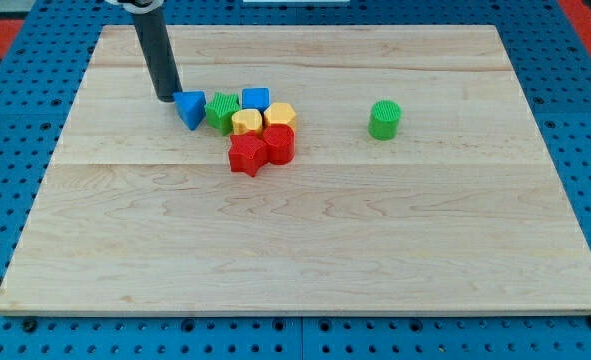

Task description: Move the blue triangle to the bottom left of the green star

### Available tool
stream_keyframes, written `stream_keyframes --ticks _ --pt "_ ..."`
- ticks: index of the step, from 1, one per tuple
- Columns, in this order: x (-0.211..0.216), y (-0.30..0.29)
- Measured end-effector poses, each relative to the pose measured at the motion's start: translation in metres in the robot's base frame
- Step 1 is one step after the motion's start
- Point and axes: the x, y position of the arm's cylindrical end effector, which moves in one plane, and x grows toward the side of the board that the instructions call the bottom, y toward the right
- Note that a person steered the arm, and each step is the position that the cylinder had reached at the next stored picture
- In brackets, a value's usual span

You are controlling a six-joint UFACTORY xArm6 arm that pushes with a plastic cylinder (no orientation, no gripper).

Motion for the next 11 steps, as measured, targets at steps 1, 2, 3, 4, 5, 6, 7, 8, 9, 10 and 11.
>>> stream_keyframes --ticks 1,2,3,4,5,6,7,8,9,10,11 --pt "0.019 0.000" --pt "0.037 0.001" --pt "0.018 0.000" --pt "-0.031 0.008" --pt "-0.064 0.032" --pt "-0.028 0.033" --pt "-0.014 0.042" --pt "0.008 0.041" --pt "0.027 0.042" --pt "0.031 0.038" --pt "0.025 0.015"
